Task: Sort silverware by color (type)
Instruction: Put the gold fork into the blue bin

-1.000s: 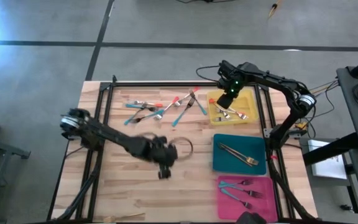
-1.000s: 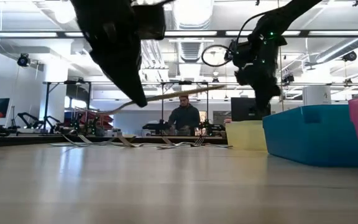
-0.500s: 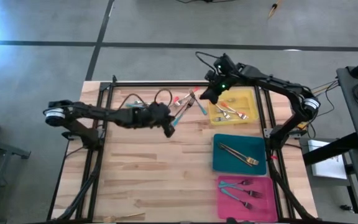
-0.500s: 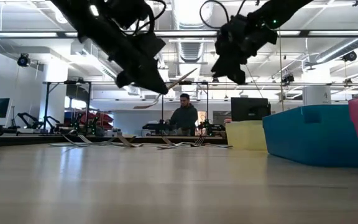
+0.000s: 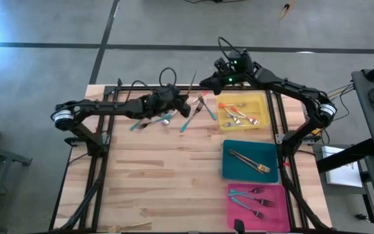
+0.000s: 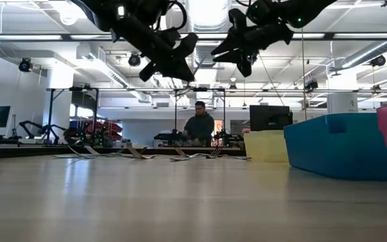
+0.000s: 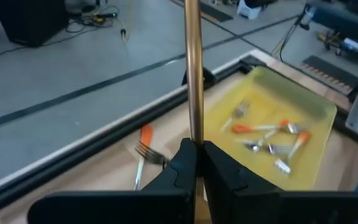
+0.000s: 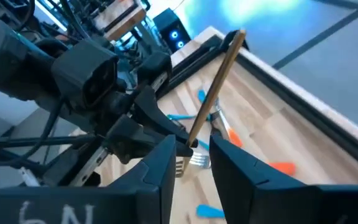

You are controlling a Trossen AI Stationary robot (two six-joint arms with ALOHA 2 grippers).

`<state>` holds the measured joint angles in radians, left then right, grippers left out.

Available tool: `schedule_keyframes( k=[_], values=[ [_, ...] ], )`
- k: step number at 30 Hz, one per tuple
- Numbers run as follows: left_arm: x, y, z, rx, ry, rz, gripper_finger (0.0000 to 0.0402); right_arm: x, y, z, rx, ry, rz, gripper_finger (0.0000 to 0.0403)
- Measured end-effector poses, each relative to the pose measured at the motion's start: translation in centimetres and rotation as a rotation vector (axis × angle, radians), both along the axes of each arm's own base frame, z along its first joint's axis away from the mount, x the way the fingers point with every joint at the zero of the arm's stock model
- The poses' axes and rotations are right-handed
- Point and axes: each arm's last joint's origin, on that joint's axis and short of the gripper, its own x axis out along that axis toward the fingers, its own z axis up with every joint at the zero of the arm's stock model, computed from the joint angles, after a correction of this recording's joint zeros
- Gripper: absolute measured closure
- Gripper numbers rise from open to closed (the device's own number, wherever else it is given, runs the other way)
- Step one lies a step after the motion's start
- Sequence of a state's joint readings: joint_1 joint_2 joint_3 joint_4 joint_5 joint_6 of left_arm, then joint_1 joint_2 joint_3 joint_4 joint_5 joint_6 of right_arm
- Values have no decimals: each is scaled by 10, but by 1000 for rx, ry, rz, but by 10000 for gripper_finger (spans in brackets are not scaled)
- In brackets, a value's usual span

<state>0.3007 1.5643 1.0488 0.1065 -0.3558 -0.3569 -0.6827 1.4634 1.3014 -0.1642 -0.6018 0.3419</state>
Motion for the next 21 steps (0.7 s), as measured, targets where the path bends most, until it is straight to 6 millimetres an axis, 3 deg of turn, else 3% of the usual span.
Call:
schedule_keyframes(
  k=[6, 12, 21],
  values=[
    [4, 8, 21, 21, -66, 20, 401, 3, -2, 5, -42, -54, -6, 275],
    [12, 17, 23, 23, -70, 37, 401, 10, -7, 6, 3, -89, -195, 236],
    [27, 22, 24, 24, -66, 28, 401, 11, -11, 6, -2, -101, -257, 238]
  ],
)
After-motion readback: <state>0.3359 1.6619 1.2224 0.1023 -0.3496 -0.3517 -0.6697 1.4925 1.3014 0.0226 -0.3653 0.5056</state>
